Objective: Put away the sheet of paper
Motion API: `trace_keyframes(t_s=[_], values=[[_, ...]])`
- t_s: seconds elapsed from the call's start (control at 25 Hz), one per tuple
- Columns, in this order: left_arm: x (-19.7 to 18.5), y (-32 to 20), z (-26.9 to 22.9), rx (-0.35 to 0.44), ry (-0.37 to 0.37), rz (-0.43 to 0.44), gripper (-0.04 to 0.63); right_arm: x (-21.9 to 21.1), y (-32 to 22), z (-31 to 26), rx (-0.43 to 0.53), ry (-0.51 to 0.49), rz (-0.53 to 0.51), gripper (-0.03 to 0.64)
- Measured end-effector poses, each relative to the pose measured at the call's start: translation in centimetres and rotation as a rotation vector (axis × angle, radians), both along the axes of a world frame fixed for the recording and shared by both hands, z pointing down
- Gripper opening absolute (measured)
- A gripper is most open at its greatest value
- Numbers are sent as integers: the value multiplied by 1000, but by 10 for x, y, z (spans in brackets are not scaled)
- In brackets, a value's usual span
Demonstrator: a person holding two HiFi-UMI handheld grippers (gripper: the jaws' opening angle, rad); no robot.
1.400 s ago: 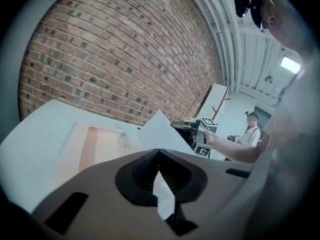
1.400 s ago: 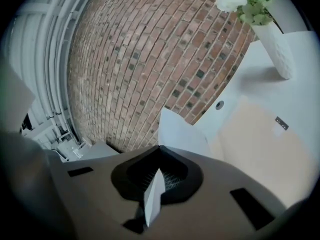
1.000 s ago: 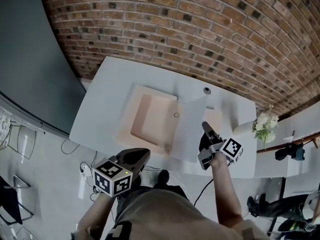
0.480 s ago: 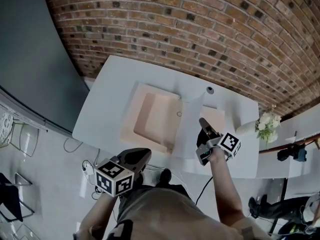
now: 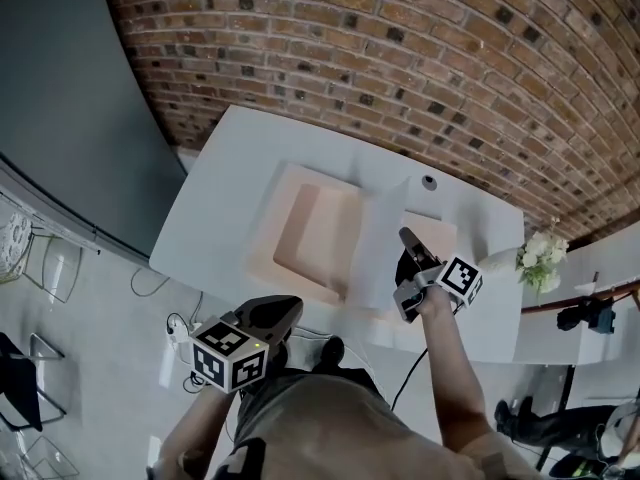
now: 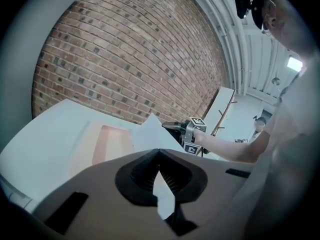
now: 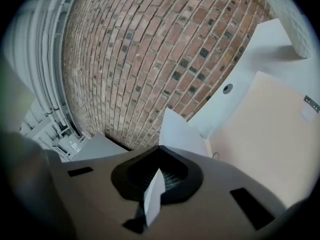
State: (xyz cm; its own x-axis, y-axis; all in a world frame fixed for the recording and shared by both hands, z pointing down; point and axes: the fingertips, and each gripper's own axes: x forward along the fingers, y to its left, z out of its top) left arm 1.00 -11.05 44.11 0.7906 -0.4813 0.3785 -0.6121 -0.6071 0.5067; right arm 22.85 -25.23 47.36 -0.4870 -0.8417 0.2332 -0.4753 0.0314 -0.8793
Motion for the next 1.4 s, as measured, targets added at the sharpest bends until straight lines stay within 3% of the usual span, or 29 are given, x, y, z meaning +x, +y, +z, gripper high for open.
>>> trace_keyframes(t_s=[0.76, 1.4], values=[[1, 1, 0, -8, -27, -1, 14, 51, 7, 64, -54, 235, 23, 23], [-6, 9, 5, -31, -35, -36, 14, 37, 10, 94, -120, 162, 100, 23]])
